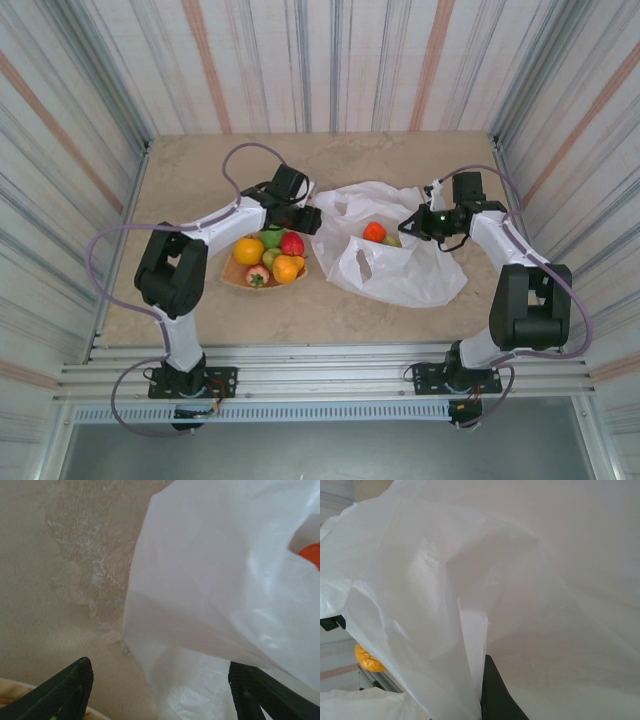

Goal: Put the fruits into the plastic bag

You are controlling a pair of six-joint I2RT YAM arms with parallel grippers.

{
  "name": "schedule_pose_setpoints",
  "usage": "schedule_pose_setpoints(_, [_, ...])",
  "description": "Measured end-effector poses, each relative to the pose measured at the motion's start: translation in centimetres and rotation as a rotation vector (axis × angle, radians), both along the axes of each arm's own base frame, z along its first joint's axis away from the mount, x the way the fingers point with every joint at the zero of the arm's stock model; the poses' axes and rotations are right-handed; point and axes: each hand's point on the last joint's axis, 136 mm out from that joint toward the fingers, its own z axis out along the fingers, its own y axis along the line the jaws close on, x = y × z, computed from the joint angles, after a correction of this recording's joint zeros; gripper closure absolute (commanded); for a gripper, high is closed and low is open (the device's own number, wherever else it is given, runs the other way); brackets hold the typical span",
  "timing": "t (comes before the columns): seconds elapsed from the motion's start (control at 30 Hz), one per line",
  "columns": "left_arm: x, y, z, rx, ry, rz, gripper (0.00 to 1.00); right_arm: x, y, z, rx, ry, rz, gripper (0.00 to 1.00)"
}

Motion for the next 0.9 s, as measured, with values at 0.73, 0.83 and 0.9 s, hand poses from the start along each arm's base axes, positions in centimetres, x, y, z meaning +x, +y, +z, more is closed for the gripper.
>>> schedule_pose_setpoints(0.73, [-0.5,-2.7,-0.8,-0.179,0.141,-0.055,0.93,0.0,-0.2,0.0,-0.008,-0.002,-0.006,1.0])
schedule_pose_setpoints(0.83, [-1.3,-3.7,1.6,-0.263,0.157,-0.069,0.99,0.0,-0.5,0.4,-0.031,-0.007,-0.019,1.0])
schedule_pose_setpoints(0.9, [-2.2,-4.4,4.1,-0.331,0.159,-0.086,1.0,0.0,-1.0,1.2,-0.062,-0.016,-0.034,1.0])
